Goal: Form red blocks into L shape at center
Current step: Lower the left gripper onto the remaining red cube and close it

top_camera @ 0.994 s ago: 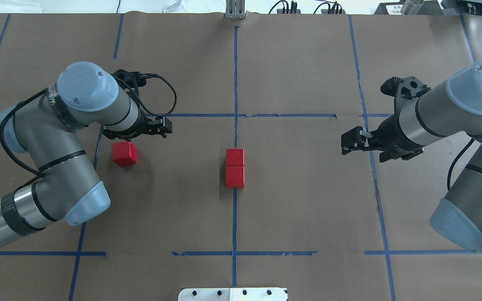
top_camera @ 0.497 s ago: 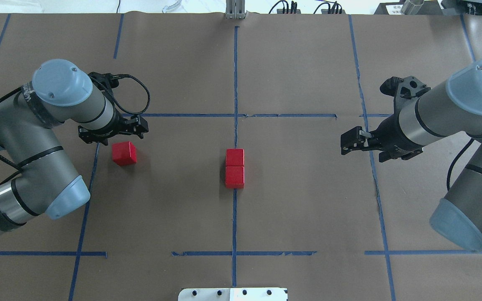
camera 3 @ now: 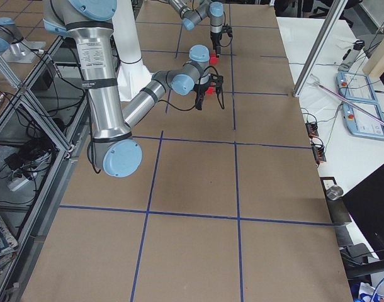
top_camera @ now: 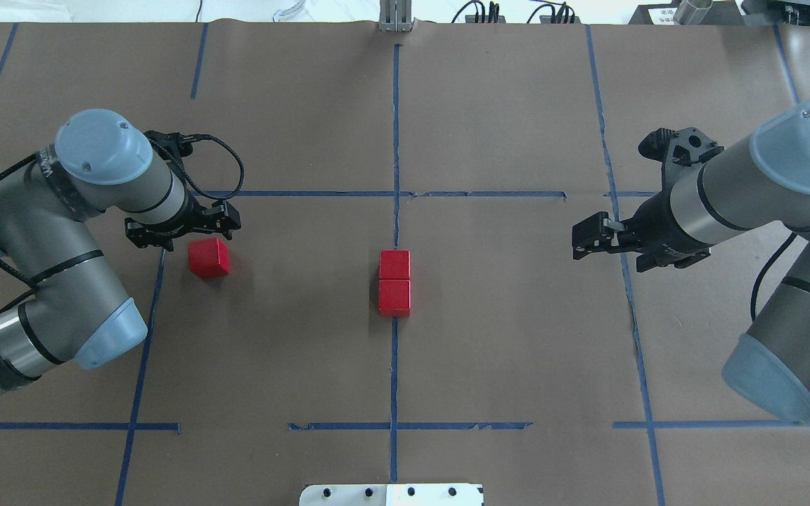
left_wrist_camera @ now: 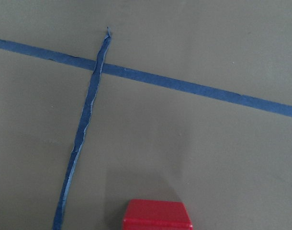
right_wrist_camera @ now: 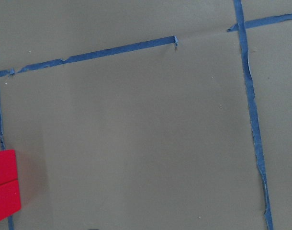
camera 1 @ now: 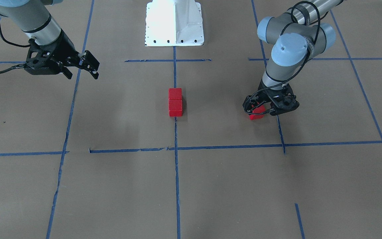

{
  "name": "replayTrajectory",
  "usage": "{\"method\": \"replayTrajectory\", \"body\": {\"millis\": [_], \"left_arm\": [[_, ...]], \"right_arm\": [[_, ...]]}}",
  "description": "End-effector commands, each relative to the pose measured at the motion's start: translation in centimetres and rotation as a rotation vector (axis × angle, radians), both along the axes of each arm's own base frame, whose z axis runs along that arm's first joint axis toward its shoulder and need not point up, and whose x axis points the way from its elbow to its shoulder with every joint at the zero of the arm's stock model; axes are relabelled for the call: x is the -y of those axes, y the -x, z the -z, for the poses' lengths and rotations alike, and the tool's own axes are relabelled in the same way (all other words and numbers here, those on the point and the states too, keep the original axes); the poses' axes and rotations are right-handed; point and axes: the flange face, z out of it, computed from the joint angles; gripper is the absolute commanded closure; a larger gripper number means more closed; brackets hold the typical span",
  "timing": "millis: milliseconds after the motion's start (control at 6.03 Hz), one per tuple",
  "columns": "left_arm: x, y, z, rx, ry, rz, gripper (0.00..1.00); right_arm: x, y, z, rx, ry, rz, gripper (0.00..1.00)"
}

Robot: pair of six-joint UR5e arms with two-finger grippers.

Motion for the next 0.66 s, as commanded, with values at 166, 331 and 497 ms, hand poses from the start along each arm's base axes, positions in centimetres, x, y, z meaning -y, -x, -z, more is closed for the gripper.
{"method": "replayTrajectory", "body": {"millis": [166, 331, 497], "left_arm": [[0.4, -1.0, -1.4, -0.008, -0.004, -0.012, 0.01], [0.7, -1.5, -2.1, -0.017, -0.012, -0.014, 0.01], [0.7, -1.5, -2.3, -0.016, -0.008, -0.016, 0.03]], "right_arm": [[-0.1, -0.1, 0.1, 0.001, -0.003, -0.002, 0.0], [-0.1, -0.1, 0.2, 0.003, -0.004, -0.001, 0.0], [-0.1, 0.0, 0.2, 0.002, -0.004, 0.0, 0.0]]}}
